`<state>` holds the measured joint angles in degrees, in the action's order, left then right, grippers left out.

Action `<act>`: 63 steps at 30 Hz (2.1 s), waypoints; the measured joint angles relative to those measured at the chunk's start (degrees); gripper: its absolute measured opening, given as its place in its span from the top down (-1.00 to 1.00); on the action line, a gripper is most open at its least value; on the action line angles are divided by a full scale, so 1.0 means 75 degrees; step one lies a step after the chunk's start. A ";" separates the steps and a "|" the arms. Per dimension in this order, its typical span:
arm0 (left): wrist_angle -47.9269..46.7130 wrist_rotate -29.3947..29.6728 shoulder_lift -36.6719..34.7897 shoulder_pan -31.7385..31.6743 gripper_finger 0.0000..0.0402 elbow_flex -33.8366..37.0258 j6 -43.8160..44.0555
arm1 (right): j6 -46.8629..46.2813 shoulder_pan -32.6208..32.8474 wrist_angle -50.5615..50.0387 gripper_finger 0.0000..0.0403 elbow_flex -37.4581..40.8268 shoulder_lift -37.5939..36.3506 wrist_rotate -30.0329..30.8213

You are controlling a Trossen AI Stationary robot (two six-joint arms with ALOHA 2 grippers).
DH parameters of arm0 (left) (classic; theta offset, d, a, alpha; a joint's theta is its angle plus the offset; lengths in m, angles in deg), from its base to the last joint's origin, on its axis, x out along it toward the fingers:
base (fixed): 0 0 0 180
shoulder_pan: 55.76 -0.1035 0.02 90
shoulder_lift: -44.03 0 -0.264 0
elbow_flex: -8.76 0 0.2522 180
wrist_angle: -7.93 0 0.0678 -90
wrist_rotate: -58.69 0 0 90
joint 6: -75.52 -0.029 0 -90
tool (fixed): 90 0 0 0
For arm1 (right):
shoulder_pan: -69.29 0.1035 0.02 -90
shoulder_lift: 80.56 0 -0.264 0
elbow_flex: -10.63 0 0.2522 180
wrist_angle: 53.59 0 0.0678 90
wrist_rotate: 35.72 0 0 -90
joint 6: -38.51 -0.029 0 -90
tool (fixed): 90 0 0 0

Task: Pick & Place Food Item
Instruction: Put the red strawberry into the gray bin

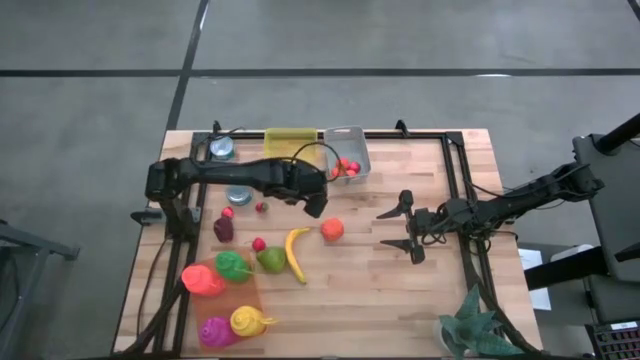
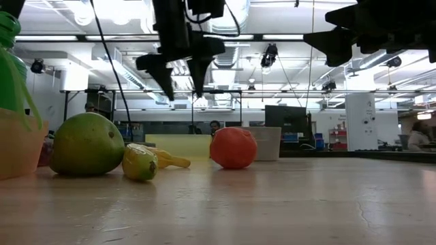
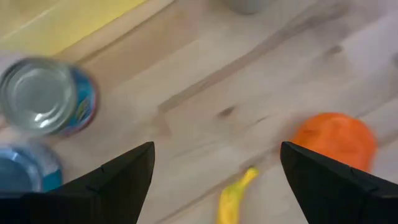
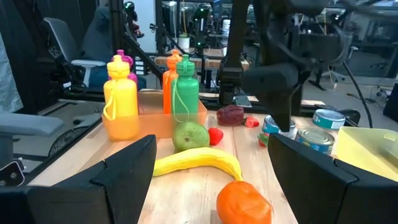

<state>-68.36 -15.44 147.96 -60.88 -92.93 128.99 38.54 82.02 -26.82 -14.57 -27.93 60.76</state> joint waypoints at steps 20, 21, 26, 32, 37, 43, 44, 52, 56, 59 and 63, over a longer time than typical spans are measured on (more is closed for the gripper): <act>-0.0008 -0.0259 -0.0135 -0.0036 -0.50 0.2024 0.1737 | 0.0000 -0.0003 0.0000 -0.52 0.0000 0.0002 0.0000; 0.0038 -0.0259 -0.0135 -0.0036 -0.46 0.2086 0.1737 | 0.0000 0.0000 -0.0001 -0.52 0.0000 0.0001 0.0000; 0.0150 -0.0259 -0.0135 -0.0036 -0.31 0.2409 0.1539 | 0.0000 -0.0002 -0.0003 -0.52 0.0000 0.0001 0.0000; 0.0245 -0.0254 -0.0135 -0.0044 -0.20 0.2871 0.0716 | 0.0000 -0.0003 0.0000 -0.52 0.0000 0.0003 0.0000; 0.0613 -0.0183 -0.0135 -0.0044 -0.12 0.3360 0.0016 | 0.0000 -0.0003 0.0000 -0.52 0.0000 0.0003 0.0000; 0.0949 0.0158 -0.0135 -0.0047 -0.10 0.3522 -0.0576 | 0.0000 -0.0002 0.0000 -0.52 0.0000 0.0003 0.0000; 0.0979 0.0210 -0.0135 -0.0047 -0.10 0.3522 -0.0647 | 0.0000 -0.0001 0.0000 -0.52 0.0000 0.0001 0.0000; 0.1620 0.0245 -0.0174 -0.0050 -0.10 0.3519 -0.1032 | 0.0000 -0.0002 0.0000 -0.52 0.0000 0.0003 0.0000; 0.1384 0.0242 -0.0379 -0.0047 -0.10 0.3519 -0.1162 | -0.0001 -0.0003 -0.0001 -0.52 0.0000 0.0000 0.0000; 0.1173 0.0422 -0.0550 -0.0054 -0.10 0.3519 -0.1157 | 0.0000 -0.0003 -0.0003 -0.52 0.0000 0.0003 0.0000; 0.0906 0.0628 -0.0663 -0.0103 -0.10 0.3521 -0.0874 | 0.0000 -0.0001 -0.0003 -0.52 0.0000 0.0001 0.0000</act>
<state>-61.56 -10.73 142.99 -61.65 -66.52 122.44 38.54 82.01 -26.84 -14.57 -27.93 60.76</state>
